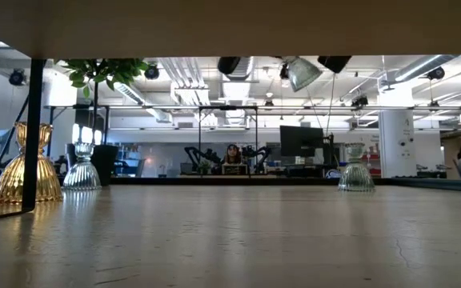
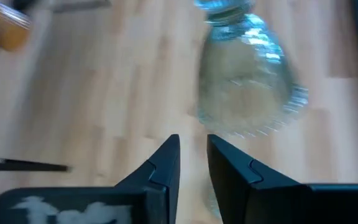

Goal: Pick & Place candle stick holders
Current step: Put the bottom right transparent glass candle holder on the shelf

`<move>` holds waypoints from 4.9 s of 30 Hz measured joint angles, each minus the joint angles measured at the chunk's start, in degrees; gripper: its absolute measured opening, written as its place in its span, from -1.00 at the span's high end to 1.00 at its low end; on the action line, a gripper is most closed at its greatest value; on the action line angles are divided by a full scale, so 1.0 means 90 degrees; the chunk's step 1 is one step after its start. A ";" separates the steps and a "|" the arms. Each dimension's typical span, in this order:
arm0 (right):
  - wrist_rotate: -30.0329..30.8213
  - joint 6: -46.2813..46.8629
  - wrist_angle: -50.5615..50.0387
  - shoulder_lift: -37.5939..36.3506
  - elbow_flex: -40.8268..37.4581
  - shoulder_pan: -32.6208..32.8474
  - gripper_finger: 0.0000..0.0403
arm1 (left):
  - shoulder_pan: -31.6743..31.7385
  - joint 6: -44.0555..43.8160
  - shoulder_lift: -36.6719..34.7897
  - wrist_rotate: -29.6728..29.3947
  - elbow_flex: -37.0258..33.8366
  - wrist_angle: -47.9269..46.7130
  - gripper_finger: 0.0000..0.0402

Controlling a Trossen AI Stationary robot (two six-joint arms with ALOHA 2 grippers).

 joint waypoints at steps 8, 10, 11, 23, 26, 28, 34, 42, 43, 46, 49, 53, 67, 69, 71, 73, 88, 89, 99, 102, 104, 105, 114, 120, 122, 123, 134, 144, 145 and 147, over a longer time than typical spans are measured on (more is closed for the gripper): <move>0.0797 0.0487 0.0536 -0.0024 0.0176 0.0482 0.34 | 0.0018 -0.0250 0.0021 -0.0008 0.0026 -0.0187 0.84; 0.0799 0.0515 0.0744 -0.0024 0.0174 0.0635 0.24 | 0.0019 -0.0387 0.0062 -0.0001 0.0023 -0.0184 0.84; 0.0826 0.0517 0.0859 -0.0024 0.0174 0.0710 0.19 | 0.0019 -0.0461 0.0069 0.0026 0.0023 -0.0189 0.84; 0.1318 0.1226 0.1788 0.0024 0.0169 0.1204 -0.05 | 0.0017 -0.1140 0.0068 0.0377 0.0015 0.0407 0.84; 0.1347 0.1345 0.1852 0.0024 0.0167 0.1257 -0.03 | 0.0024 -0.1198 0.0070 0.0381 0.0001 0.0405 0.84; 0.1396 0.1486 0.1921 0.0024 0.0168 0.1270 0.00 | 0.0019 -0.1212 0.0070 0.0390 0.0001 0.0447 0.84; 0.1411 0.1654 0.1972 0.0024 0.0168 0.1275 0.15 | 0.0030 -0.1263 0.0073 0.0501 0.0001 0.0676 0.84; 0.1411 0.1532 0.2040 0.0015 0.0169 0.1283 0.42 | 0.0041 -0.1285 0.0073 0.0579 0.0001 0.0683 0.84; 0.1413 0.1532 0.2042 0.0015 0.0169 0.1283 0.42 | 0.0041 -0.1264 0.0073 0.0579 0.0001 0.0683 0.84; 0.1417 0.1541 0.2053 0.0014 0.0169 0.1280 0.42 | 0.0041 -0.1175 0.0073 0.0583 0.0001 0.0692 0.84; 0.1443 0.1554 0.2060 -0.0009 0.0169 0.1280 0.42 | 0.0043 -0.0985 0.0073 0.0613 0.0001 0.0707 0.84; 0.1415 0.1732 0.2065 -0.0065 0.0167 0.1270 0.42 | 0.0041 -0.0492 0.0073 0.0600 0.0001 0.0811 0.58; 0.0803 0.1842 0.1227 -0.0998 0.0156 0.1292 0.42 | 0.0164 0.0698 -0.0327 0.0567 -0.0004 -0.0369 -0.12; 0.0297 0.1926 0.1288 -0.1232 0.0088 0.1334 0.42 | 0.0182 0.0951 -0.0566 0.0147 -0.0004 -0.0755 -0.14; -0.0075 0.2060 0.1431 -0.1466 0.0009 0.1449 0.42 | 0.0178 0.1258 -0.0817 -0.0486 -0.0054 -0.0956 -0.14; -0.0177 0.2122 0.1590 -0.1680 -0.0110 0.1614 0.42 | 0.0172 0.1462 -0.1093 -0.0909 -0.0168 -0.1022 -0.14; 0.0208 0.4712 0.6795 -0.3239 -0.3401 0.3541 0.42 | -0.0279 0.1718 -0.3945 -0.2617 -0.2312 -0.0367 -0.14; 0.0364 0.4756 0.7075 -0.3244 -0.3600 0.3671 0.42 | -0.0275 0.1717 -0.4143 -0.2620 -0.2486 -0.0262 -0.14; 0.0955 0.4630 0.8151 -0.3030 -0.4609 0.4763 0.42 | -0.0270 0.1680 -0.5492 -0.2625 -0.3711 0.0007 -0.14; 0.0949 0.4351 0.8673 -0.3004 -0.4780 0.5139 0.42 | -0.0275 0.1725 -0.5678 -0.2618 -0.3905 -0.0004 -0.14; 0.1102 0.4116 0.8875 -0.2990 -0.4887 0.5414 0.42 | -0.0275 0.1759 -0.5760 -0.2615 -0.3972 -0.0008 -0.14; 0.1296 0.4005 0.8975 -0.2968 -0.4929 0.5560 0.42 | -0.0275 0.1752 -0.5783 -0.2612 -0.3978 -0.0037 -0.14; 0.2756 0.3634 0.9547 -0.2442 -0.5142 0.6543 0.42 | -0.0275 0.1721 -0.5779 -0.2598 -0.3985 -0.0044 -0.14; 0.2742 0.3803 0.9606 -0.1751 -0.4970 0.6813 0.42 | -0.0272 0.1721 -0.5790 -0.2596 -0.3987 -0.0048 -0.14; 0.2703 0.3761 0.9680 -0.1581 -0.4860 0.6925 0.42 | -0.0272 0.1723 -0.5790 -0.2595 -0.3987 -0.0056 -0.14; 0.2697 0.3680 0.9686 -0.1500 -0.4811 0.6976 0.42 | -0.0272 0.1723 -0.5788 -0.2596 -0.3987 -0.0063 -0.14; 0.2698 0.3477 1.0457 -0.0858 -0.4732 0.7485 0.42 | -0.0270 0.1896 -0.5785 -0.2595 -0.3987 -0.0173 -0.14; 0.2699 0.3540 1.0588 -0.0796 -0.4737 0.7495 0.42 | -0.0270 0.2037 -0.5785 -0.2595 -0.3988 -0.0205 -0.14; 0.2699 0.3569 1.0584 -0.0796 -0.4743 0.7495 0.42 | -0.0270 0.2040 -0.5785 -0.2595 -0.3990 -0.0203 -0.14; 0.2700 0.3684 1.0615 -0.0752 -0.4744 0.7495 0.42 | -0.0270 0.2044 -0.5785 -0.2595 -0.4007 -0.0195 -0.14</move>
